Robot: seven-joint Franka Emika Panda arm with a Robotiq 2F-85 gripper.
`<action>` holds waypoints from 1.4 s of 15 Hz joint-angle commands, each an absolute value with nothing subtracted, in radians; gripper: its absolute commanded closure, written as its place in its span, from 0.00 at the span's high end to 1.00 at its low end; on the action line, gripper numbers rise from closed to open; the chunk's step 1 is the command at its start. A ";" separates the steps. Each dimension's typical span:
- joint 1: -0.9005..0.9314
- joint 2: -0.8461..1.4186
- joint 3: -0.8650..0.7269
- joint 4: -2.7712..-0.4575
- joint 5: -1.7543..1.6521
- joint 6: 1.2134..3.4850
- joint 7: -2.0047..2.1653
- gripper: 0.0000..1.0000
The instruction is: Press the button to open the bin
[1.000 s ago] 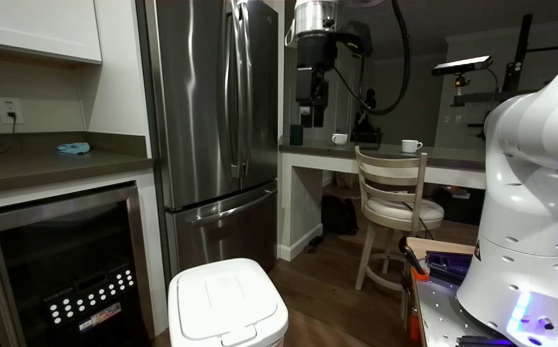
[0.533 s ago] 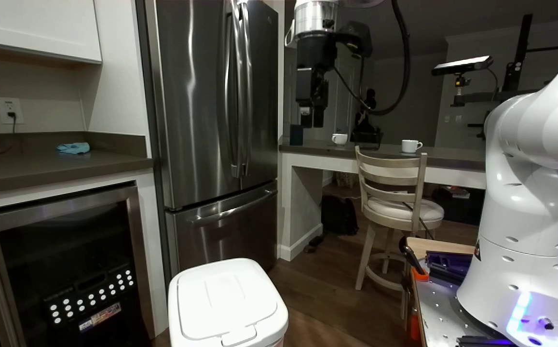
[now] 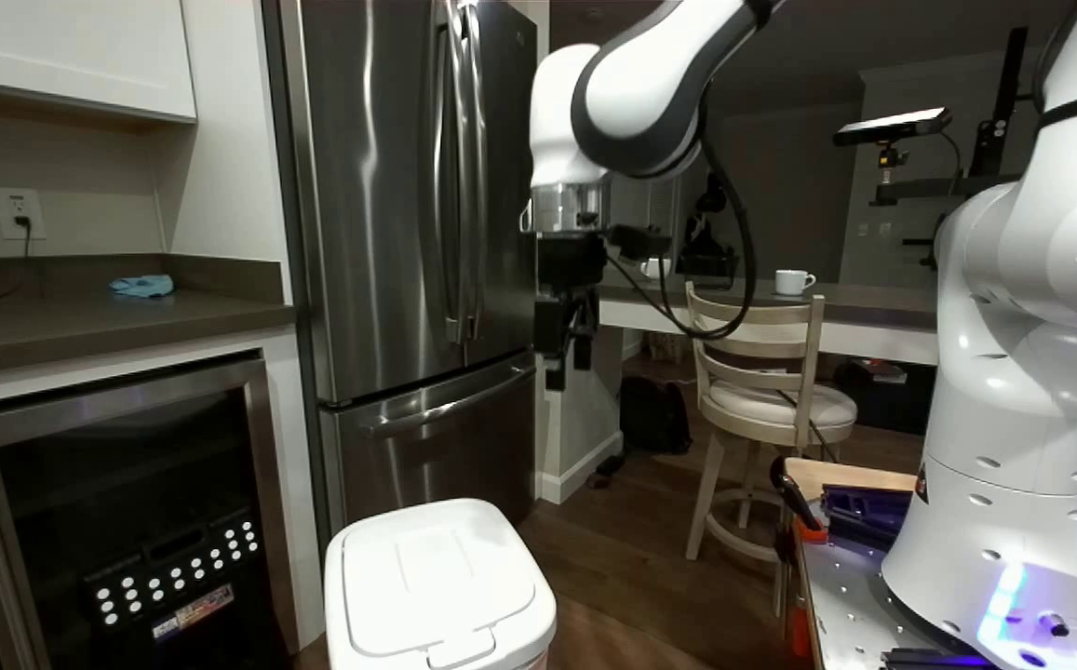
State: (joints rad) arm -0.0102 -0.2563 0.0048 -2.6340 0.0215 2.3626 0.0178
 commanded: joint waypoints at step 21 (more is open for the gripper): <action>-0.125 0.777 0.167 -2.064 0.075 2.697 -0.343 0.31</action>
